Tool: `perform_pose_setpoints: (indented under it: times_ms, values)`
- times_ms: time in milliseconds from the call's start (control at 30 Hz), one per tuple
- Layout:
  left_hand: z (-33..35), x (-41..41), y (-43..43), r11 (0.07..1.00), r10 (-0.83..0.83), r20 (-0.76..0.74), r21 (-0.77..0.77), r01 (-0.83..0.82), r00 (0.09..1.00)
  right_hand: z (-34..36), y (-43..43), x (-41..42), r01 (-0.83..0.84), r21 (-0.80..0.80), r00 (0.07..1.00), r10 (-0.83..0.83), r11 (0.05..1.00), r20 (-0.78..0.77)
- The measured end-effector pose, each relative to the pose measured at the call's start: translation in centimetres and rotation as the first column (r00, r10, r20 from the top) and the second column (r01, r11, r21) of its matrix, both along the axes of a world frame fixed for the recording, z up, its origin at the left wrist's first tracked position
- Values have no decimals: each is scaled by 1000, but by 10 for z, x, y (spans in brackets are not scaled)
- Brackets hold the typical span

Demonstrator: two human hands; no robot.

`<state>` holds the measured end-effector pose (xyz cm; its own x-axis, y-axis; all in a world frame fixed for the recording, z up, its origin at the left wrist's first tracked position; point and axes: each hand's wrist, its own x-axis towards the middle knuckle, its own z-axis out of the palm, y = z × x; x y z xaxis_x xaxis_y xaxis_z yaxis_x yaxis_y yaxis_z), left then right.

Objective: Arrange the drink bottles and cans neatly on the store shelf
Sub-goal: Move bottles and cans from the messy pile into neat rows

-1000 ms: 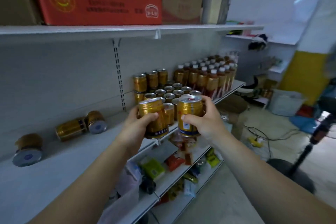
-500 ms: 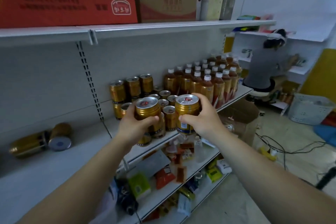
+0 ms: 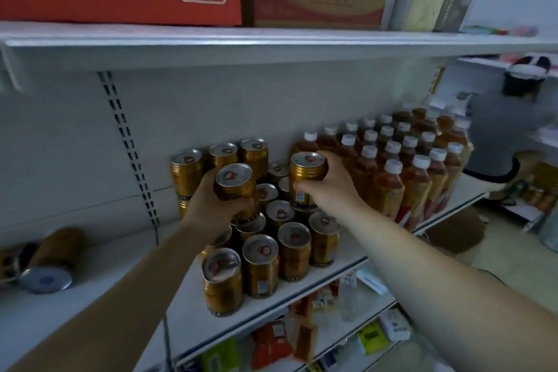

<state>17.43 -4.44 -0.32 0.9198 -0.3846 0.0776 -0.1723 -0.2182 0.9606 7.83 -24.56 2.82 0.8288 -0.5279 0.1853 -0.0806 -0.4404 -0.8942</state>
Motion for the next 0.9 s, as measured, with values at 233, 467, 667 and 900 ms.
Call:
perform_pose_setpoints:
  times_ms: [233,467,667,900]
  values:
    - [-2,-1,-1,985,170,31,6,-171,985,-15,-32,78,-86,-95,996,85,992,-13]
    - [0,-9,1,924,377,52,44,-380,925,-23,-48,118,-209,-129,975,196,969,-109]
    - [-5,-7,10,887,459,50,30,-460,887,-25,-49,135,-215,-242,971,179,946,-160]
    - [-4,6,19,887,461,66,-30,-460,885,-21,-45,142,-244,-485,954,117,840,-276]
